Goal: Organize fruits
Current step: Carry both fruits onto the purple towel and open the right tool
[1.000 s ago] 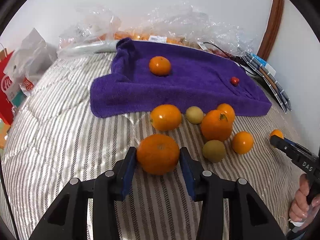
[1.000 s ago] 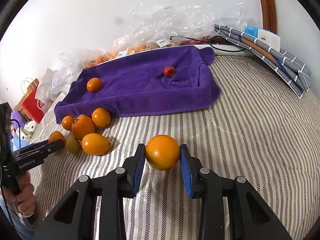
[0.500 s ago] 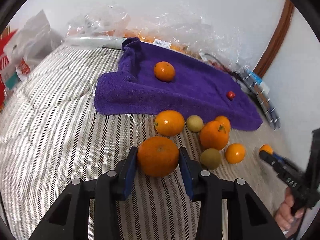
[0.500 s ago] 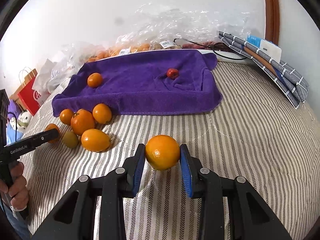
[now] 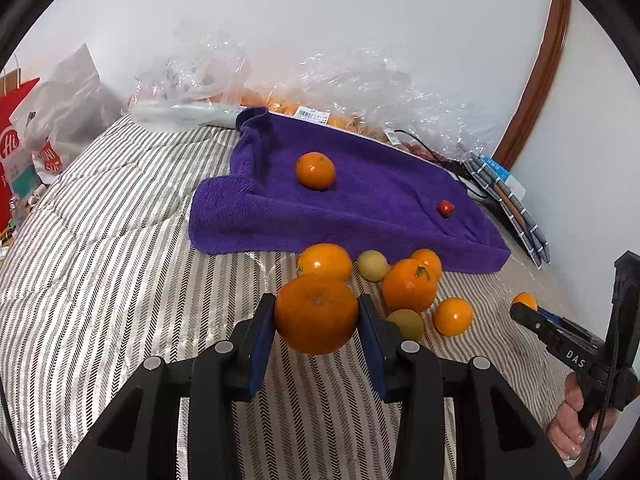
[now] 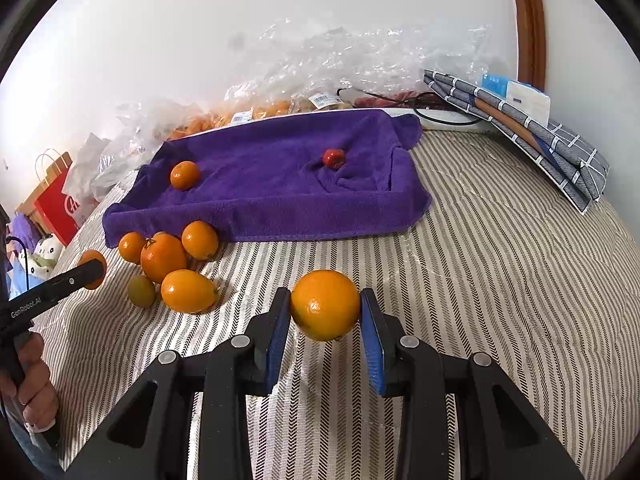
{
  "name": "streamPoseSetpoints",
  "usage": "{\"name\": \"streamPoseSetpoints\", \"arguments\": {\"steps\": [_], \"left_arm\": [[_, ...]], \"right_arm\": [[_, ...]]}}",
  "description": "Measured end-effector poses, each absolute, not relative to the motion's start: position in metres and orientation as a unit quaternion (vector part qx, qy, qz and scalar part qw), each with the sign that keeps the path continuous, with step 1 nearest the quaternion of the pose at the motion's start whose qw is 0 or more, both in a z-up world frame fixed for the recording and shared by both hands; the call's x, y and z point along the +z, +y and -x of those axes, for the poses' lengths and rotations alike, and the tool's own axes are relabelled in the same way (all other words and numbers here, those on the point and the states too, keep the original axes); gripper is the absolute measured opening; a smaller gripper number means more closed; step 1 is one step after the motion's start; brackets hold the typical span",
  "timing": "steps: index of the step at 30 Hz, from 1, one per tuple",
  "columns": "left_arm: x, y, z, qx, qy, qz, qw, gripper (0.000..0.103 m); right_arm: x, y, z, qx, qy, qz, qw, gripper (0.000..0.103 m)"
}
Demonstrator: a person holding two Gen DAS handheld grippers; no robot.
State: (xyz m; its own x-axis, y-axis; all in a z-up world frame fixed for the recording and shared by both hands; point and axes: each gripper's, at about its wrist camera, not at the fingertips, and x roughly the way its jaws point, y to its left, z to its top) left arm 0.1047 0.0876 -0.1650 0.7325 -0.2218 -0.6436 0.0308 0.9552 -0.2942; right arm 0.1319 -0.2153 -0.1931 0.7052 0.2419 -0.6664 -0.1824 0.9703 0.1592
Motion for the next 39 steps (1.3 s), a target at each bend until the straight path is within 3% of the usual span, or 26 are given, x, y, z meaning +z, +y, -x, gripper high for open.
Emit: {"name": "streamPoseSetpoints", "arguments": {"steps": [12,24,30,39], "left_arm": [[-0.130,0.105,-0.091,-0.050,0.338,0.135,0.930,0.038],[-0.069,0.105,-0.156,-0.026,0.298,0.114,0.947,0.038],[-0.078,0.106,-0.201,-0.018,0.300,0.136,0.944,0.038],[-0.125,0.106,-0.225,-0.007,0.336,0.126,0.933,0.038]], "right_arm": [[-0.184,-0.222,-0.136,0.103,0.364,-0.042,0.925,0.034],[-0.109,-0.217,-0.187,0.110,0.300,-0.037,0.947,0.034],[-0.106,-0.212,-0.228,0.106,0.303,-0.036,0.946,0.034],[-0.160,-0.207,-0.265,0.103,0.355,-0.026,0.929,0.034]]}}
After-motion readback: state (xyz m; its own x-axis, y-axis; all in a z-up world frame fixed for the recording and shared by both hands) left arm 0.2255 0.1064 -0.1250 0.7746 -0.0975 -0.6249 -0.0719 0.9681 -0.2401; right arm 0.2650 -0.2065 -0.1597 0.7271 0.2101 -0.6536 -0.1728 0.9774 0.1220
